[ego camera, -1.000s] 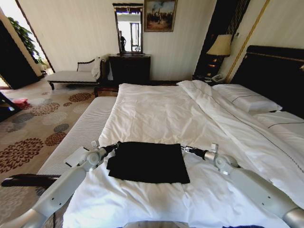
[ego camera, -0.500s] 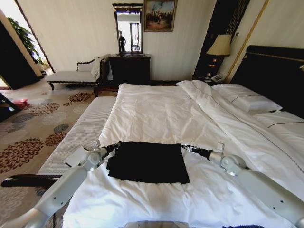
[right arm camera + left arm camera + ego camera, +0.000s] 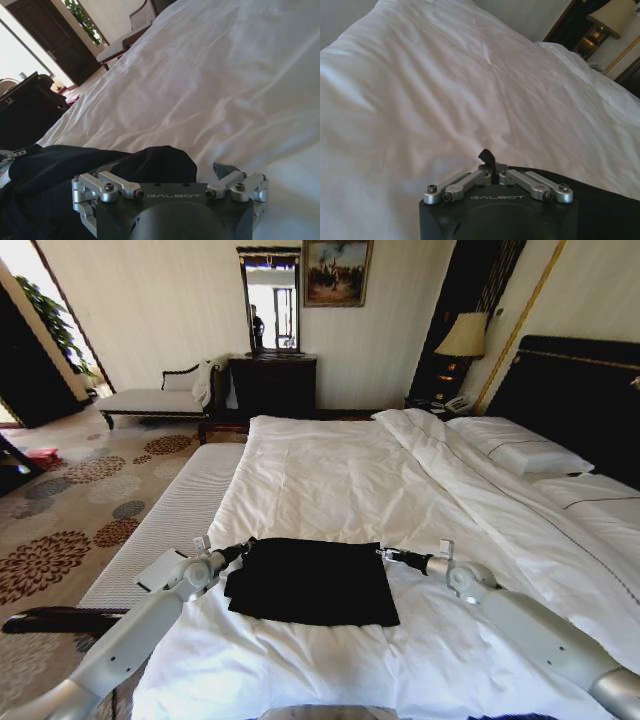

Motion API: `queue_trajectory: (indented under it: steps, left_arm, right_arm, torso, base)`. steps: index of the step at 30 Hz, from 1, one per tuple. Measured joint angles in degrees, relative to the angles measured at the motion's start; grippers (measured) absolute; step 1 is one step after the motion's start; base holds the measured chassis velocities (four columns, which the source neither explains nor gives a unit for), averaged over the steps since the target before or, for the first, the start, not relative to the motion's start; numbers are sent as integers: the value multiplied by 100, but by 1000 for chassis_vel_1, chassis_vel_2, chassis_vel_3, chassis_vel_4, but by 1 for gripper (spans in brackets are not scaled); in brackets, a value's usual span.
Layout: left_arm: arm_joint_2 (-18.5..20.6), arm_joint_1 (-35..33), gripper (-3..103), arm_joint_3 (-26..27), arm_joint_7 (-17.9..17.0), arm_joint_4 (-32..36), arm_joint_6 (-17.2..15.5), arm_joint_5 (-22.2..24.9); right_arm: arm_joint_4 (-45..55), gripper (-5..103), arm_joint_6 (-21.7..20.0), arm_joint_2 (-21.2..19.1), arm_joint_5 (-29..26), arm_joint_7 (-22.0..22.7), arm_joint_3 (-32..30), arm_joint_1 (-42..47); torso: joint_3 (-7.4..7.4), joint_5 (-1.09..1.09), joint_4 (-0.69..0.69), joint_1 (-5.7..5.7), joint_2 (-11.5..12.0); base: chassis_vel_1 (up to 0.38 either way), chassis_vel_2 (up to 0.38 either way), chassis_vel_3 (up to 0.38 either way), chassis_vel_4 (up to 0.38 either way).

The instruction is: Fold the clothes on the bed.

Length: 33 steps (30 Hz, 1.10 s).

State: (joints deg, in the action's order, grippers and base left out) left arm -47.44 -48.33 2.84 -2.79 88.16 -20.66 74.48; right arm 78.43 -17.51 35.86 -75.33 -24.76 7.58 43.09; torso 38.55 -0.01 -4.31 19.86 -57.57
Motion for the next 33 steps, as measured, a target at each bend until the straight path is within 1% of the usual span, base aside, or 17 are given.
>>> queue_trajectory:
  steps: [3,11,12,13,14,15,16,17,18,19,21,22,25,27,30,31,33]
  left_arm:
    - [26,-14,1,7,1,37,7,-4]
    - [41,-39,1,11,23,95,32,-62]
    - [28,-45,1,4,23,106,34,-73]
    - [28,-45,1,4,23,106,34,-73]
    - [22,-50,1,-1,23,117,35,-79]
    - [21,-53,1,-4,23,123,36,-84]
    - [22,-61,1,-7,23,141,38,-98]
    - [22,-61,1,-7,23,141,38,-98]
    - [24,-72,1,-7,24,163,40,-102]
    - [34,-81,1,-6,23,178,40,-102]
    - [72,-107,1,4,24,209,44,-103]
    - [72,-107,1,4,24,209,44,-103]
    - [116,-128,1,19,31,225,55,-103]
    - [119,-128,1,20,31,225,58,-103]
    - [114,-128,1,21,30,232,66,-103]
    - [114,-128,1,21,30,232,66,-103]
    - [98,-127,1,20,24,233,69,-111]
  right_arm:
    - [-45,100,-8,28,36,7,144,-77]
    - [-107,100,-9,44,101,-5,213,-90]
    - [-120,103,-9,44,102,-20,242,-117]
    - [-120,103,-9,44,102,-20,242,-117]
    - [-133,100,-10,56,104,-32,270,-148]
    - [-141,100,-9,68,105,-35,288,-166]
    - [-164,95,-10,103,110,-41,333,-207]
    - [-164,95,-10,103,110,-41,333,-207]
    - [-188,85,-10,135,113,-53,371,-245]
    - [-204,85,-10,153,118,-61,395,-271]
    - [-221,74,-9,183,122,-65,435,-314]
    - [-221,74,-9,183,122,-65,435,-314]
    - [-221,57,-7,196,122,-63,445,-329]
    - [-220,57,-5,196,122,-62,445,-329]
    - [-204,41,2,189,122,-60,423,-293]
    - [-204,41,2,189,122,-60,423,-293]
    - [-192,30,9,188,122,-51,393,-267]
  torso:
    - [0,0,0,0,0]
    - [0,1,-1,0,0]
    - [0,0,-1,0,0]
    - [0,0,-1,0,0]
    - [0,-1,-1,0,0]
    - [0,-1,-1,0,0]
    - [0,1,-1,0,0]
    - [0,1,-1,0,0]
    - [0,1,0,0,0]
    - [0,1,0,0,0]
    - [0,1,0,0,0]
    - [0,1,0,0,0]
    - [0,1,0,0,0]
    - [0,1,0,0,0]
    - [0,1,-1,0,0]
    - [0,1,-1,0,0]
    - [0,1,0,0,0]
  base:
    - [0,0,0,0]
    - [0,0,0,0]
    - [0,0,0,0]
    - [0,0,0,0]
    - [0,0,0,0]
    - [0,0,0,0]
    - [0,0,0,0]
    - [0,0,0,0]
    - [0,0,0,0]
    - [0,0,0,0]
    - [0,0,0,0]
    - [0,0,0,0]
    - [0,0,0,0]
    - [0,0,0,0]
    - [0,0,0,0]
    - [0,0,0,0]
    - [0,0,0,0]
